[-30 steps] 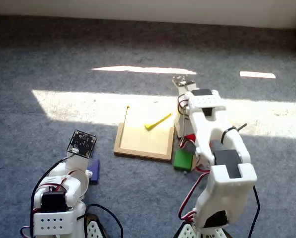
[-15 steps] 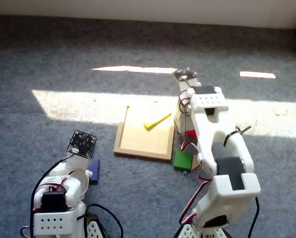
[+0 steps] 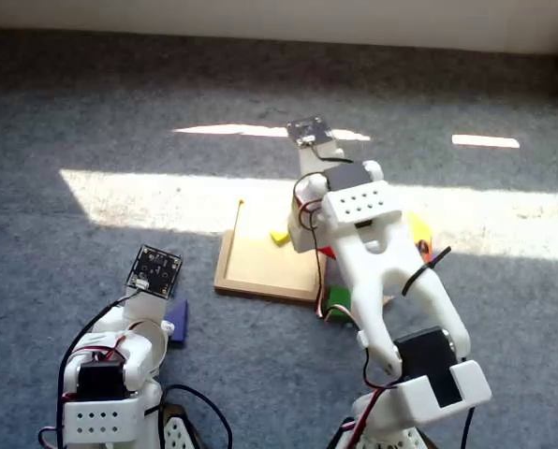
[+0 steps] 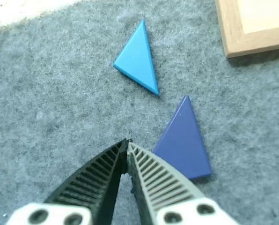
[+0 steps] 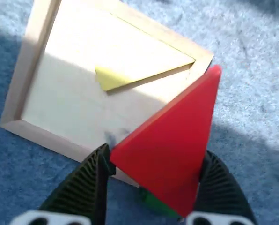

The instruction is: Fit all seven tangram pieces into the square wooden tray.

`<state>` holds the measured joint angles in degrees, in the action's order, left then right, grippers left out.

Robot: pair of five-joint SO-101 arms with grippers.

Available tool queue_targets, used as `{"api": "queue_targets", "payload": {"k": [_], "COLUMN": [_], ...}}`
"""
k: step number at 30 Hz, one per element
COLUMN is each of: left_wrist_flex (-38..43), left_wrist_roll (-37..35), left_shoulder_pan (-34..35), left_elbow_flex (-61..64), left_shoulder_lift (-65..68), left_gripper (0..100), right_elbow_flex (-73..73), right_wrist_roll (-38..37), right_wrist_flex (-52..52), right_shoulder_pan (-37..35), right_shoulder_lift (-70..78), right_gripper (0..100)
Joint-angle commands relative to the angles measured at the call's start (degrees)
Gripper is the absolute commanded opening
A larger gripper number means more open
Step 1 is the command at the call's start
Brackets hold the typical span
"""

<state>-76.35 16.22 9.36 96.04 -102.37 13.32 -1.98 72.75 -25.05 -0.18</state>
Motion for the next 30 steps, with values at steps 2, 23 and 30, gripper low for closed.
{"api": "queue_targets", "payload": {"k": [2, 23, 30], "left_wrist_flex": [-0.26, -0.26, -0.26], "left_wrist_roll": [0.53, 0.53, 0.53], "left_shoulder_pan": [0.57, 0.57, 0.57], "left_elbow_flex": [1.19, 1.19, 1.19], "left_shoulder_lift": [-1.63, -1.63, -1.63], "left_gripper": [1, 1, 1], "right_elbow_flex": [-2.59, -4.97, -17.01], "right_wrist_roll": [10.11, 11.87, -4.04], "right_wrist_flex": [0.04, -5.67, -5.67], "right_shoulder_pan": [-3.21, -0.40, 11.56], "right_shoulder_lift": [-3.38, 0.48, 6.29], "right_gripper": [13.4, 13.8, 13.9]}}
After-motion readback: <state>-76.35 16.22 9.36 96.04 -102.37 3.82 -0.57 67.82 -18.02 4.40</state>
